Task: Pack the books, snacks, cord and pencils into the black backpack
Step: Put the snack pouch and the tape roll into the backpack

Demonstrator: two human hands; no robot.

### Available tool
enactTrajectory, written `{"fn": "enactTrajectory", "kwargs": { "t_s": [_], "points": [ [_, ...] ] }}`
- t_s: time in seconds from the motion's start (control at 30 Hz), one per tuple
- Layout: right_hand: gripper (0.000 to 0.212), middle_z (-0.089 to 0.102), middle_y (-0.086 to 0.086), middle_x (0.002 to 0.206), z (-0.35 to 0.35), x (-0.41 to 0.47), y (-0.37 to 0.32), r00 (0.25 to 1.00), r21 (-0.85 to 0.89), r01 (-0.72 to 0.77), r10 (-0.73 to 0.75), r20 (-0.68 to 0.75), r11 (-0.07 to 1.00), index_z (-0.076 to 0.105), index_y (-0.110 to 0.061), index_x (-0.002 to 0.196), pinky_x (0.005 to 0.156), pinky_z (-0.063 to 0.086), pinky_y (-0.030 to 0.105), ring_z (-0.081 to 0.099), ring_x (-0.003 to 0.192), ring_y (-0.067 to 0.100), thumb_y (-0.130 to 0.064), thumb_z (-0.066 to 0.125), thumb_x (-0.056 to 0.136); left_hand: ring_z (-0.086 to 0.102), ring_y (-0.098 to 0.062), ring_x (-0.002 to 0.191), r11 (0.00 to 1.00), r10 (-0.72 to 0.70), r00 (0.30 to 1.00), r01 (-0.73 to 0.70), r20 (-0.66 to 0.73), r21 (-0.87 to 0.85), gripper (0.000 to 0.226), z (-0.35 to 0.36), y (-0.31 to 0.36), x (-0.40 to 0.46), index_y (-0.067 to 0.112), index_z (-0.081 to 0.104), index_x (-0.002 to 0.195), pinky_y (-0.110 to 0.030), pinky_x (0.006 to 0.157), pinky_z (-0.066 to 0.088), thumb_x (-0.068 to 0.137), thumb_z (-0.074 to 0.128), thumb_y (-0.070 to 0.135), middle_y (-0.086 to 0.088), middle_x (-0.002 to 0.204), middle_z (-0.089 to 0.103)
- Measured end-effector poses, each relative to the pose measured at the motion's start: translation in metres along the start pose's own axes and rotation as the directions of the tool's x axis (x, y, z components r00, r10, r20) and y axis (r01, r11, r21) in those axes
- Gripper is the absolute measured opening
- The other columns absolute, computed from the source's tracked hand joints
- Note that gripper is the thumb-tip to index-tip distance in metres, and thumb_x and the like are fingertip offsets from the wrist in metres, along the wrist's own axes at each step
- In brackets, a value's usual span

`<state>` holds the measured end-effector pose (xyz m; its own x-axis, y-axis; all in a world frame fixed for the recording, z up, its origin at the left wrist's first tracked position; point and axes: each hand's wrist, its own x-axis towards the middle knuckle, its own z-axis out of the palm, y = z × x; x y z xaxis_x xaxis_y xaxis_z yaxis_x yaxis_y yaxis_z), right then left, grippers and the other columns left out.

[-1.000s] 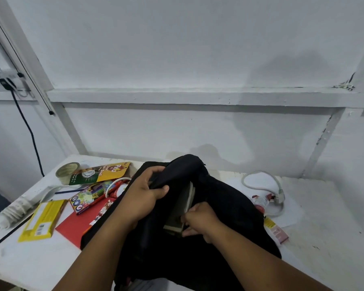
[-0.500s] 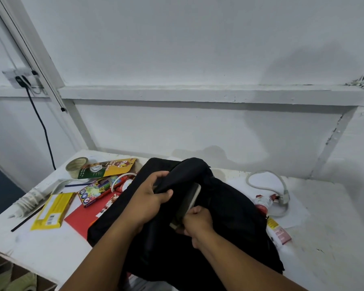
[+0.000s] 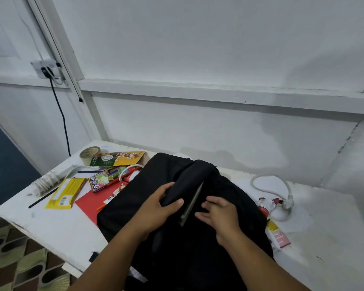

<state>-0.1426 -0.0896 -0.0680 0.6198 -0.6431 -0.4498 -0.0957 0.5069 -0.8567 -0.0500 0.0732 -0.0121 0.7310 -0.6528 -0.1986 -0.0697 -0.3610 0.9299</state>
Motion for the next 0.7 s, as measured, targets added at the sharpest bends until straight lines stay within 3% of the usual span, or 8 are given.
{"fn": "enactTrajectory", "kwargs": {
  "t_s": [0.07,0.17,0.23,0.3,0.37,0.53,0.63,0.7],
  "points": [
    [0.018,0.069,0.017,0.097,-0.005,-0.007,-0.009,0.985,-0.036,0.152,-0.154,-0.078,0.988,0.064,-0.011,0.103,0.061,0.059,0.033,0.072,0.068,0.028,0.002,0.056,0.093,0.064,0.000,0.113,1.000,-0.005,1.000,0.005,0.020,0.001,0.061,0.002,-0.007,-0.003,0.044,0.052,0.137,-0.033,0.105,0.050,0.082,0.079,0.046,0.015,0.127,0.065],
    [0.020,0.069,0.010,0.094,0.001,-0.020,-0.024,0.903,-0.123,0.403,-0.416,-0.108,0.907,0.064,-0.020,0.095,0.060,0.056,0.029,0.068,0.067,0.017,-0.001,0.056,0.094,0.061,-0.001,0.119,1.000,-0.004,0.999,0.003,0.053,0.021,0.062,-0.001,-0.014,-0.007,0.047,0.052,0.136,-0.034,0.107,0.048,0.079,0.076,0.057,0.016,0.131,0.062],
    [0.022,0.069,0.001,0.090,0.012,-0.030,-0.035,0.820,-0.187,0.550,-0.569,-0.063,0.814,0.065,-0.025,0.094,0.069,0.056,0.029,0.068,0.075,0.015,-0.004,0.059,0.093,0.058,-0.001,0.122,0.999,0.013,0.998,-0.015,0.055,0.047,0.058,-0.006,-0.016,-0.009,0.047,0.055,0.134,-0.033,0.108,0.046,0.080,0.071,0.063,0.018,0.132,0.062],
    [0.027,0.068,-0.003,0.090,0.026,-0.039,-0.042,0.746,-0.208,0.653,-0.666,0.012,0.728,0.065,-0.027,0.094,0.075,0.052,0.022,0.066,0.081,0.014,-0.001,0.061,0.091,0.060,0.000,0.119,0.999,0.037,0.999,-0.038,0.012,0.028,0.041,-0.017,-0.016,-0.007,0.043,0.061,0.129,-0.027,0.104,0.048,0.090,0.067,0.052,0.016,0.128,0.065],
    [0.029,0.068,-0.005,0.092,0.043,-0.044,-0.043,0.694,-0.224,0.713,-0.714,0.092,0.665,0.066,-0.025,0.095,0.074,0.047,0.012,0.064,0.082,0.011,0.003,0.061,0.088,0.064,-0.003,0.113,0.998,0.064,0.996,-0.066,-0.063,-0.018,0.027,-0.033,-0.017,-0.003,0.039,0.065,0.123,-0.024,0.093,0.053,0.096,0.063,0.035,0.013,0.121,0.069],
    [0.029,0.065,-0.012,0.096,0.092,-0.036,-0.031,0.590,-0.340,0.798,-0.763,0.264,0.499,0.067,-0.022,0.096,0.075,0.047,0.012,0.062,0.087,0.010,0.004,0.064,0.085,0.068,-0.005,0.099,0.988,0.095,0.942,-0.128,-0.321,-0.085,0.016,-0.095,-0.035,0.023,0.032,0.070,0.109,-0.021,0.076,0.055,0.096,0.066,0.024,0.011,0.104,0.074],
    [0.026,0.060,-0.018,0.106,0.133,-0.016,-0.018,0.599,-0.478,0.780,-0.704,0.381,0.405,0.066,-0.026,0.104,0.086,0.045,0.017,0.057,0.100,0.004,-0.007,0.067,0.086,0.066,-0.001,0.096,0.987,0.160,0.898,-0.137,-0.411,0.084,0.015,-0.146,-0.062,0.048,0.032,0.069,0.103,-0.024,0.085,0.052,0.093,0.069,0.020,0.015,0.100,0.072],
    [0.033,0.051,-0.016,0.129,0.160,0.003,-0.006,0.656,-0.684,0.692,-0.596,0.463,0.231,0.059,-0.031,0.122,0.108,0.036,0.028,0.045,0.123,0.002,-0.027,0.064,0.089,0.062,0.001,0.097,0.960,0.211,0.882,-0.106,-0.420,0.259,0.019,-0.183,-0.083,0.068,0.030,0.067,0.105,-0.025,0.087,0.048,0.088,0.074,0.022,0.018,0.105,0.069]
  ]
}}
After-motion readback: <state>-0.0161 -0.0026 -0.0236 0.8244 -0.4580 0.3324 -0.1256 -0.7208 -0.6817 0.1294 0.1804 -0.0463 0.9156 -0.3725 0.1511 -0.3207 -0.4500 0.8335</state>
